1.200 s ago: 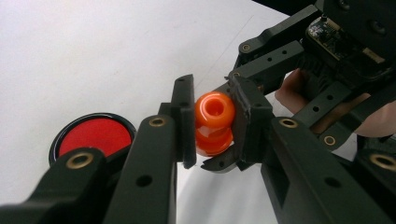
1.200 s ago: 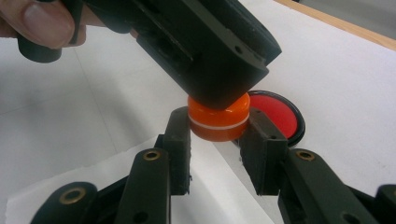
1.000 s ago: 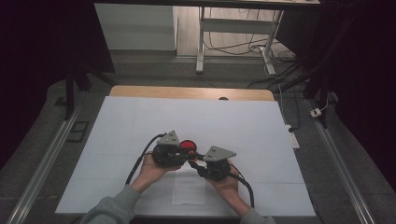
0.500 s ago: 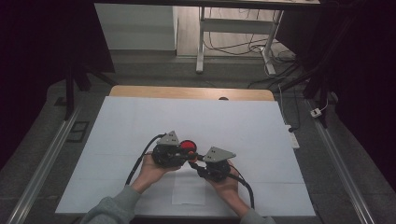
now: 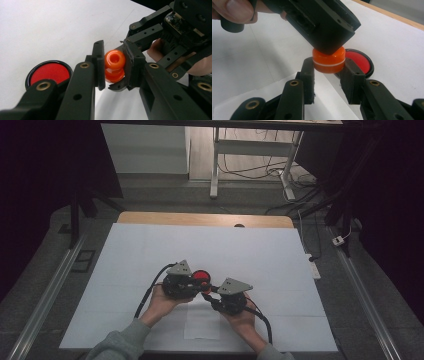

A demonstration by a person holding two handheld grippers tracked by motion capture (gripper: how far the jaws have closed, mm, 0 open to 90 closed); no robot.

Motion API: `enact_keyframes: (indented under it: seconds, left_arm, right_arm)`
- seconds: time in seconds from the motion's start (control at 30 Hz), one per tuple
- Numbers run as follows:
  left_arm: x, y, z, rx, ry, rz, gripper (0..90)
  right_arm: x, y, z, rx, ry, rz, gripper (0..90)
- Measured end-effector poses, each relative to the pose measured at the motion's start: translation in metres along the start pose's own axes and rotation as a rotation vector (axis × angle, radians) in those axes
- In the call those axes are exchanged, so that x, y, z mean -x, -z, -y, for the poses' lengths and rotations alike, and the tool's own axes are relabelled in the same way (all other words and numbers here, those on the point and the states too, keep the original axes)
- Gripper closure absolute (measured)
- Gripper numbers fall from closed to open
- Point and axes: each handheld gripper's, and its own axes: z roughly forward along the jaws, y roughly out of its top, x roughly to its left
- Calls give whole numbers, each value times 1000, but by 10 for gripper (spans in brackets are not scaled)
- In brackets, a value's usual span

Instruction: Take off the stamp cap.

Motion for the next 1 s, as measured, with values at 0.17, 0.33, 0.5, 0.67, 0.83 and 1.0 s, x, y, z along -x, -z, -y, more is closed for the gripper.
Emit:
enact_keyframes:
  seconds: [0.17, 0.33, 0.5, 0.67, 0.83, 1.0]
  left_arm:
    - [0, 0, 0, 0, 0, 0, 727]
    - [0, 0, 0, 2, 0, -1, 727]
    - [-8, 20, -2, 93, 24, -61, 727]
    - [-9, 22, 0, 80, 18, -51, 727]
    - [-7, 19, 0, 75, 13, -45, 727]
    - [-9, 20, 0, 76, 22, -39, 726]
  right_arm:
    - [0, 0, 0, 2, 0, -4, 653]
    - [-1, 0, 0, 3, -4, 2, 652]
    - [4, -3, 12, -40, -38, 12, 653]
    - [6, -1, 7, -22, -34, 17, 653]
    - [7, 1, 8, -19, -33, 17, 652]
    - [8, 4, 8, -17, -31, 25, 652]
